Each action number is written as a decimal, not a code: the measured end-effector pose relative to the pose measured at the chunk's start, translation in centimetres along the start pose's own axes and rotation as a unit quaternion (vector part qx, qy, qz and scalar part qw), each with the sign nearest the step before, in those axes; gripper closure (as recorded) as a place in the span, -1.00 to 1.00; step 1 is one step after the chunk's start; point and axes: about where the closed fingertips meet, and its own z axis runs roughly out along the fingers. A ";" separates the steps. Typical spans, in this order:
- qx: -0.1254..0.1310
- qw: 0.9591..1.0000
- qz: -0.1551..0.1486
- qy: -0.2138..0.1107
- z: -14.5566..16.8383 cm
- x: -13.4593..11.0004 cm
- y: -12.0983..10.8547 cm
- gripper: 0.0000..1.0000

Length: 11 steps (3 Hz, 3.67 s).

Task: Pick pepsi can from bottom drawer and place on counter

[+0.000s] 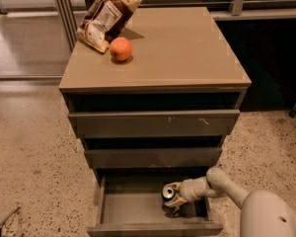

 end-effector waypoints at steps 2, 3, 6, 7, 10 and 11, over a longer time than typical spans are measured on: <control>0.013 1.000 0.018 -0.013 -9.4 -11.9 0.1 1.00; 0.023 1.000 0.000 -0.001 -11.5 -14.2 -1.4 1.00; 0.045 0.999 -0.016 -0.006 -16.7 -25.2 1.5 1.00; 0.047 0.999 -0.011 0.005 -19.0 -33.2 5.5 1.00; 0.076 0.995 -0.042 0.052 -24.4 -43.3 6.5 1.00; 0.097 0.994 -0.018 0.036 -28.3 -45.8 5.4 1.00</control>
Offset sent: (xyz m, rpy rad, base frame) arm 0.0161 -0.0342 0.2904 -0.0003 0.0095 -0.0633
